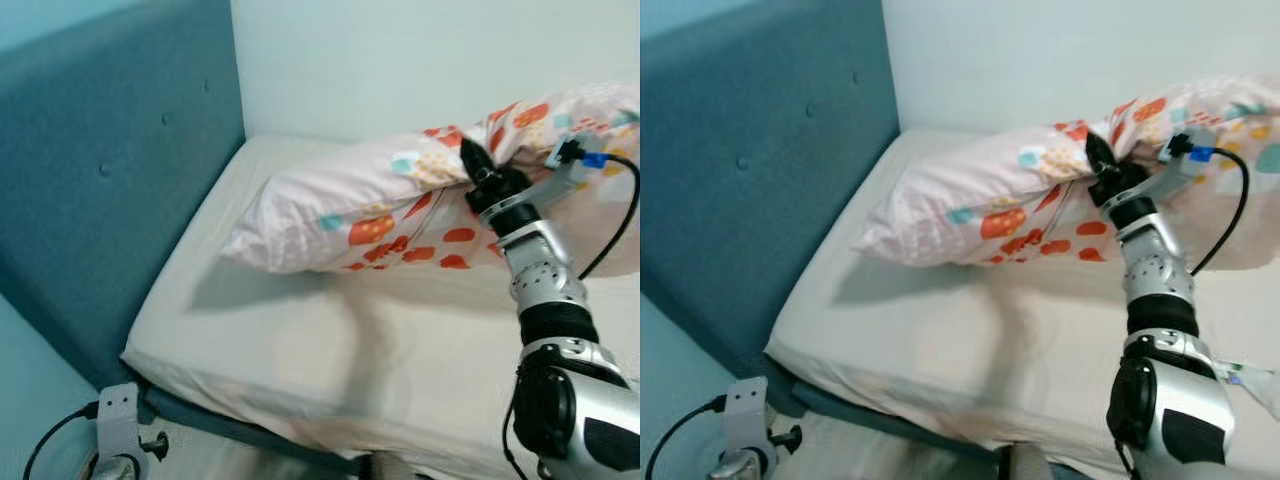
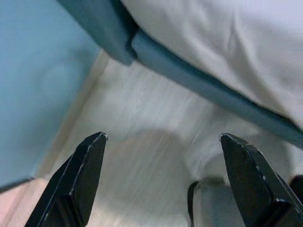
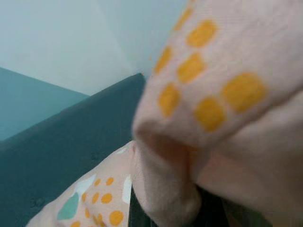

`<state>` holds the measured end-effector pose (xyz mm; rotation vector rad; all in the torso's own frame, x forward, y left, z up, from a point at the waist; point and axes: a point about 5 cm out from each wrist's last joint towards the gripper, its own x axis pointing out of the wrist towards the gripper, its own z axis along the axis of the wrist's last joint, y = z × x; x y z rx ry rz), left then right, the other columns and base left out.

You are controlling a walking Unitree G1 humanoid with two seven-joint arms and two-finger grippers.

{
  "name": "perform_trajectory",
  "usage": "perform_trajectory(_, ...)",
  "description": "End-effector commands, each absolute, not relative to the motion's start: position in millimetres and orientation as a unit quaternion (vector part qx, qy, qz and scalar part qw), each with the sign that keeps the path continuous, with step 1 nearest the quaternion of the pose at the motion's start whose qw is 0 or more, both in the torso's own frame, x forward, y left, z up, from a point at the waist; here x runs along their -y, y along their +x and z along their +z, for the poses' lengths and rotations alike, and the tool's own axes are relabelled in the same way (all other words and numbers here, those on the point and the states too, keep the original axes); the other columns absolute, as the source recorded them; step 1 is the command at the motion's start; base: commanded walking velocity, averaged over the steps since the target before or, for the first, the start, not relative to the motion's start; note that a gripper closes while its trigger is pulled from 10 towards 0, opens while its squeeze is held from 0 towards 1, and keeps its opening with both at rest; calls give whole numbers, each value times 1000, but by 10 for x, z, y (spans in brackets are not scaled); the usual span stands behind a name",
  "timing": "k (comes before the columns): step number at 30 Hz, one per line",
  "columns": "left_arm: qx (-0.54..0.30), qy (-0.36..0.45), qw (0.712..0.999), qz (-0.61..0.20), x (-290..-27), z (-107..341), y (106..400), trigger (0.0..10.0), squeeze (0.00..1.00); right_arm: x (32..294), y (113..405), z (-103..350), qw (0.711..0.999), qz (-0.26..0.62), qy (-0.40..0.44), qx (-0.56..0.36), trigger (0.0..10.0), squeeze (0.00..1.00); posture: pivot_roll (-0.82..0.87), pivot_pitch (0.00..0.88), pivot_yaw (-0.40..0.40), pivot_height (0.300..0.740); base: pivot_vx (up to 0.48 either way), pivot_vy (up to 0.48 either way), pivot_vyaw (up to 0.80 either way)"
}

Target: Clean up the room

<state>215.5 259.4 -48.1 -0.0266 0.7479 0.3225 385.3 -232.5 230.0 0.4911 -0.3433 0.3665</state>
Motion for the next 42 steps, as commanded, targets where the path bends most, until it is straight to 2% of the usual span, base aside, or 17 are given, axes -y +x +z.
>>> perform_trajectory(1, -374, -7, 914, 157, -2601, -514, 2100, 10000, 0, 2310, 3836, 2554, 928, 202, 223, 220, 0, 0, -7, 0, -64, 686, 0, 0, 0)
perform_trajectory(13, -396, 8, 906, 150, -2568, -604, 1963, 10000, 0, 2225, 3825, 2473, 928, 220, 219, 206, 0, 0, -13, 0, -69, 740, 0, 0, 0)
perform_trajectory(23, -426, 3, 893, 147, -2546, -706, 1790, 10000, 0, 2032, 3832, 2177, 943, 246, 175, 139, 0, 0, -9, 0, -69, 740, 0, 0, 0)
perform_trajectory(24, -428, 4, 892, 147, -2544, -715, 1773, 10000, 0, 2025, 3830, 2126, 945, 243, 175, 129, 6275, 0, -9, 0, -68, 740, 0, 0, 0)
perform_trajectory(25, -431, 6, 891, 146, -2543, -723, 1757, 10000, 0, 2009, 3823, 2082, 945, 248, 177, 119, 8706, 0, -9, 0, -67, 740, 0, 0, 0)
perform_trajectory(26, -431, 6, 891, 146, -2543, -723, 1757, 10000, 0, 2009, 3823, 2082, 945, 248, 177, 119, 8706, 0, -9, 0, -67, 740, 0, 0, 0)
perform_trajectory(27, -433, 7, 889, 146, -2541, -731, 1741, 10000, 0, 1996, 3813, 2042, 945, 253, 176, 111, 10000, 0, -9, 0, -67, 740, 0, 0, 0)
perform_trajectory(32, -445, 10, 884, 144, -2539, -764, 1673, 10000, 0, 1879, 3729, 1911, 937, 296, 160, 93, 10000, 0, -9, 0, -64, 740, 0, 0, 575)
perform_trajectory(42, -457, 10, 878, 141, -2539, -800, 1592, 10000, 0, 1921, 3682, 1883, 930, 317, 165, 89, 10000, 0, -3, 0, -65, 740, 0, 0, 723)
